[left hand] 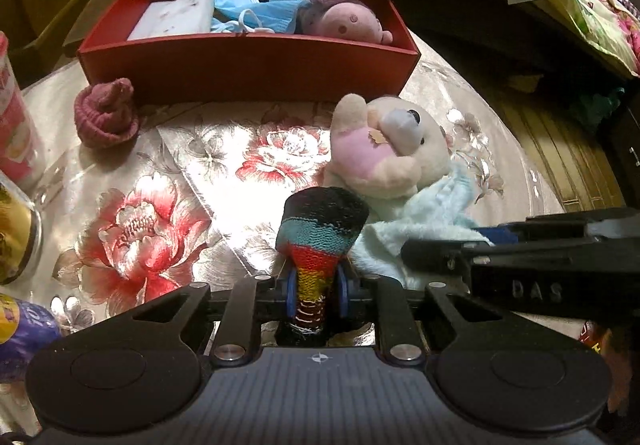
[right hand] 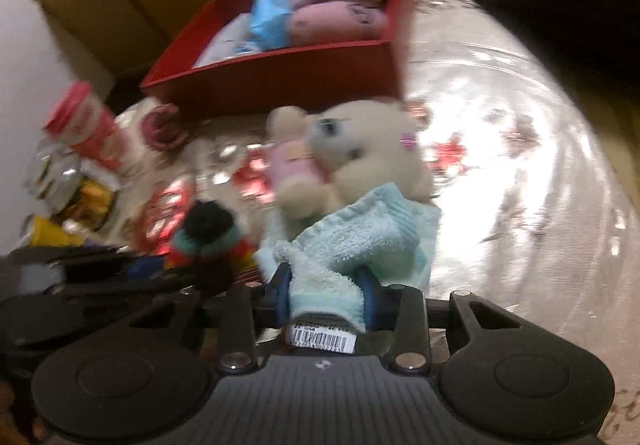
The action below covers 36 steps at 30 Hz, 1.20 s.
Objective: Organize soft objects
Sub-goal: 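Lift the striped item and pale blue towel off the table with both tools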
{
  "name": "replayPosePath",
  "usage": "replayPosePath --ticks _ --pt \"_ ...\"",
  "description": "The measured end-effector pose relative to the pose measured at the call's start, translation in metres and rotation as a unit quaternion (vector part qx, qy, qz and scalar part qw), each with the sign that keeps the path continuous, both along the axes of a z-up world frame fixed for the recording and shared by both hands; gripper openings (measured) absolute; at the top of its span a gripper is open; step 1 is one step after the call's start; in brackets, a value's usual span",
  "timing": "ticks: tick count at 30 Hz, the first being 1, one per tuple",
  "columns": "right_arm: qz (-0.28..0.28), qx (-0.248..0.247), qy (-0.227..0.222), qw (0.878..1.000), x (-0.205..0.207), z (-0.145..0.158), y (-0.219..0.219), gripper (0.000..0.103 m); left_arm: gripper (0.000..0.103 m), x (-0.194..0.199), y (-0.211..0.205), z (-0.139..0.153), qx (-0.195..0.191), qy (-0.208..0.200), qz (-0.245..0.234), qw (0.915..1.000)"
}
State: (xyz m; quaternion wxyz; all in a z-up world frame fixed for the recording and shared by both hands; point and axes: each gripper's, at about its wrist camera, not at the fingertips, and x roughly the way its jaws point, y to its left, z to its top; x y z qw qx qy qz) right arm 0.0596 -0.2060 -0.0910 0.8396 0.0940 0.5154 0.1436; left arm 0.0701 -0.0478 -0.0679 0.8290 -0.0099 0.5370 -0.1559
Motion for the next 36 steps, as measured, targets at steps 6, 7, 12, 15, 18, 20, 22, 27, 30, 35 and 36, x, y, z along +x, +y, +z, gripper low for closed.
replayPosePath --ticks 6,7,12,15,18,20,22,27,30,35,36 --pt "0.011 0.025 -0.027 0.999 -0.006 0.019 0.009 0.004 0.018 0.0 0.005 0.012 -0.006 -0.018 0.007 0.9998" --pt "0.015 0.029 -0.034 0.999 -0.006 0.023 0.01 0.003 0.018 0.0 0.006 0.016 -0.009 -0.023 0.009 0.9997" --pt "0.019 0.048 -0.063 0.997 -0.008 0.04 0.015 0.002 0.018 0.003 0.011 0.03 -0.018 -0.042 0.018 0.9988" --pt "0.014 0.057 -0.075 0.995 -0.007 0.047 0.015 0.001 0.018 0.006 0.015 0.038 -0.024 -0.053 0.026 0.998" --pt "0.008 0.072 -0.093 0.993 -0.007 0.058 0.013 0.001 0.018 0.009 0.02 0.045 -0.033 -0.059 0.035 0.9971" --pt "0.004 0.082 -0.109 0.991 -0.008 0.066 0.012 0.0 0.018 0.011 0.022 0.05 -0.038 -0.064 0.041 0.9964" --pt "0.002 0.092 -0.121 0.988 -0.007 0.074 0.012 0.0 0.018 0.012 0.024 0.056 -0.044 -0.071 0.044 0.9956" --pt "-0.001 0.114 -0.154 0.981 -0.009 0.094 0.013 0.0 0.019 0.014 0.028 0.072 -0.051 -0.098 0.052 0.9925" --pt "-0.004 0.123 -0.17 0.978 -0.01 0.101 0.013 0.0 0.019 0.017 0.033 0.079 -0.058 -0.107 0.062 0.9906" --pt "-0.011 0.141 -0.196 0.97 -0.011 0.115 0.01 0.0 0.02 0.02 0.039 0.089 -0.066 -0.121 0.073 0.9877" --pt "-0.012 0.144 -0.201 0.969 -0.012 0.117 0.01 0.0 0.02 0.02 0.04 0.091 -0.068 -0.124 0.074 0.9872"
